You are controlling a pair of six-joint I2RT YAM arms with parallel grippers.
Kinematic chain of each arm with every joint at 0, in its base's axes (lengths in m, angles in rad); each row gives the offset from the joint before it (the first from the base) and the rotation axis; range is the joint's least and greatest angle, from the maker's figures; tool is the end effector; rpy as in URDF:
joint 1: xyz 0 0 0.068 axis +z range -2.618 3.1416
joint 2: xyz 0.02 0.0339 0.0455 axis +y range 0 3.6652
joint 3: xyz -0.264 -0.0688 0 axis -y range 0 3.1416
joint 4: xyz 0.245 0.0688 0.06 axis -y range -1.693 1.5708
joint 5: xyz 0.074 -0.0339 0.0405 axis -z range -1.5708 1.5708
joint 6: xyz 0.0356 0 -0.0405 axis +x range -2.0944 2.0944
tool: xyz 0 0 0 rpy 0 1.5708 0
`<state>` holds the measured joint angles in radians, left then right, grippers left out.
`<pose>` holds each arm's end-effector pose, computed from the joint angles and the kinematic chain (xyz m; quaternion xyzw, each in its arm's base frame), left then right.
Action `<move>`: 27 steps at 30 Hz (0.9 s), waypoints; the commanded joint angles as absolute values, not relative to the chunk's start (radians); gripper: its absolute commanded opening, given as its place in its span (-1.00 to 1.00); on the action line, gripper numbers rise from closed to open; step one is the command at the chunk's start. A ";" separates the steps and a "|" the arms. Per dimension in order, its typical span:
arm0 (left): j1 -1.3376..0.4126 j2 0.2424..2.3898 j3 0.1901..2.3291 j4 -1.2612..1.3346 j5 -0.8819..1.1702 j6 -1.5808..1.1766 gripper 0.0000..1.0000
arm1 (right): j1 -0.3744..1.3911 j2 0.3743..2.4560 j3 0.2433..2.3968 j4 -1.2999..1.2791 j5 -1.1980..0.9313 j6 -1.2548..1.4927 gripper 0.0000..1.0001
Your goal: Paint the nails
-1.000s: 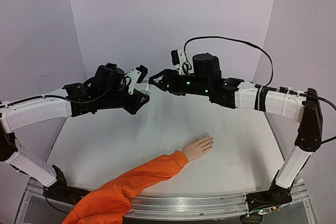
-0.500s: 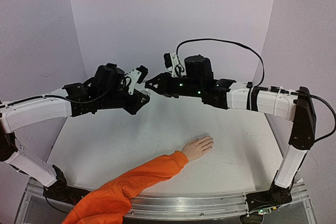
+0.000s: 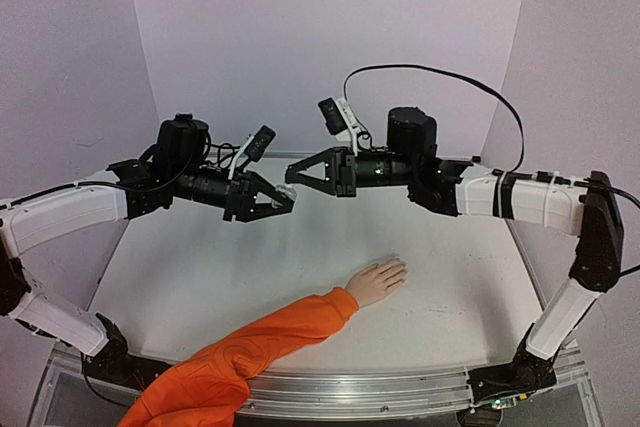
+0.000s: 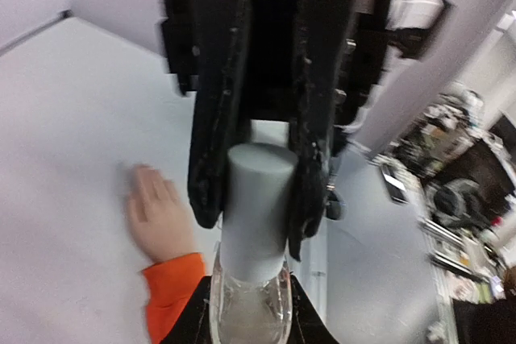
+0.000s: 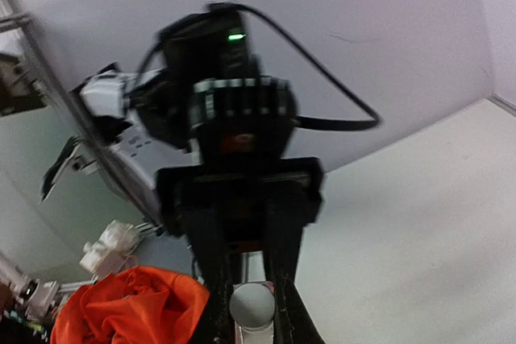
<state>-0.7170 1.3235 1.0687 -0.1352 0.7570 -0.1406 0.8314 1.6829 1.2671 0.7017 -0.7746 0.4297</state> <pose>0.2100 -0.2155 0.3278 0.4166 0.6816 -0.4943 0.3428 0.2466 0.3074 0.3598 -0.4070 0.4833 0.6199 0.4654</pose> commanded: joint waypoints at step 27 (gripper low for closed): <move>-0.846 1.197 0.959 0.088 -0.065 0.054 -1.00 | 0.885 1.656 1.389 0.593 -0.366 0.564 0.46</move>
